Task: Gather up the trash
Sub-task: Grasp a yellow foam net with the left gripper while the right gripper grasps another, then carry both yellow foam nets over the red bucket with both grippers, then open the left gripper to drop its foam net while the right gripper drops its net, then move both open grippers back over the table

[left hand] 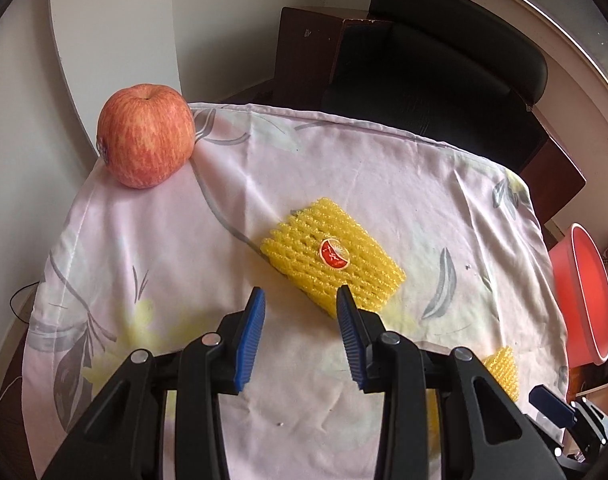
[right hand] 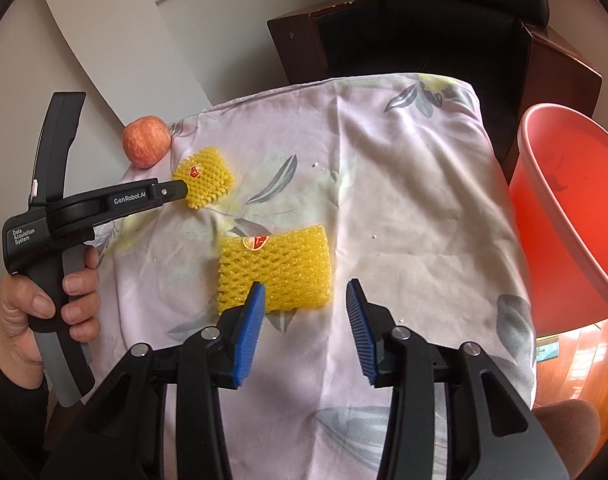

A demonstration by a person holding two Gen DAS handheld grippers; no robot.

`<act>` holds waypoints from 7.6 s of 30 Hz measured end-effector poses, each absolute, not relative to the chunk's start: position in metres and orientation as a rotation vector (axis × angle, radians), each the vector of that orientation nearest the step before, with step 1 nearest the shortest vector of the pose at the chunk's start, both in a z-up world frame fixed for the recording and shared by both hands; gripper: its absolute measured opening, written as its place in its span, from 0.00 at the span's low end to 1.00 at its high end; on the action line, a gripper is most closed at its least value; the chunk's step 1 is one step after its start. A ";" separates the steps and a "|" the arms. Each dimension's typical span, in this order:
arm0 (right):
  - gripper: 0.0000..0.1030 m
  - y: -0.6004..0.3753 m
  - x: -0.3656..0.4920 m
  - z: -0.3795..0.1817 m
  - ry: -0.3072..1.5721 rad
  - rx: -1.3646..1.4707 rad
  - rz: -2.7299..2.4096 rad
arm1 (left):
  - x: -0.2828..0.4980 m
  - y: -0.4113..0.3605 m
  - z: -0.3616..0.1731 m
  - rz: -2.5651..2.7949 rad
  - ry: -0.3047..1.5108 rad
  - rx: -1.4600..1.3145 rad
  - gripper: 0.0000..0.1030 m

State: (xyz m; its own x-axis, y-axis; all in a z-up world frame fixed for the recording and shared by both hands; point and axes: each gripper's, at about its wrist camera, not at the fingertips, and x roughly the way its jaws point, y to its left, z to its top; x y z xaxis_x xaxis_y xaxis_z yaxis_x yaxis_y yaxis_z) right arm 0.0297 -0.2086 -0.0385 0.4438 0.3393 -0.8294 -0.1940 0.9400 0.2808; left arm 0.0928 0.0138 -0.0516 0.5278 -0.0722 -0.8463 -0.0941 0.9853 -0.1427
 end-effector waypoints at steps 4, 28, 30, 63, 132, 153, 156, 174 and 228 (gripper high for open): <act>0.41 -0.205 0.031 -0.041 1.069 0.153 0.339 | 0.103 0.008 -0.054 0.006 1.022 -0.219 0.36; 0.41 -0.200 0.041 -0.048 1.094 0.161 0.365 | 0.128 -0.007 -0.063 0.066 0.979 -0.212 0.21; 0.41 -0.201 0.042 -0.048 1.093 0.167 0.366 | 0.128 -0.005 -0.062 0.046 0.979 -0.222 0.09; 0.08 -0.194 0.034 -0.050 1.075 0.108 0.325 | 0.054 0.017 -0.037 -0.070 0.976 -0.213 0.08; 0.07 -0.441 0.008 -0.008 0.871 0.278 -0.357 | 0.082 -0.317 -0.005 -0.620 0.964 0.151 0.08; 0.07 -0.439 0.015 -0.022 0.930 0.266 -0.348 | 0.088 -0.338 -0.028 -0.601 1.023 0.216 0.08; 0.07 -0.438 0.016 -0.024 0.932 0.270 -0.345 | 0.090 -0.338 -0.031 -0.600 1.030 0.215 0.08; 0.07 -0.441 0.020 -0.028 0.957 0.305 -0.342 | 0.098 -0.341 -0.041 -0.600 1.054 0.210 0.10; 0.28 -0.433 0.005 -0.007 0.904 0.337 -0.313 | 0.080 -0.318 -0.008 -0.645 1.013 0.160 0.52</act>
State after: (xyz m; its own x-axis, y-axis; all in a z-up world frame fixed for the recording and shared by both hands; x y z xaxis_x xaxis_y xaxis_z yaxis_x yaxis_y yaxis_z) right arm 0.0049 -0.4329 -0.0070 0.5800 -0.1225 -0.8054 0.4021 0.9028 0.1523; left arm 0.0800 -0.3182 -0.0077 0.3630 -0.4269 -0.8282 0.5701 0.8048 -0.1650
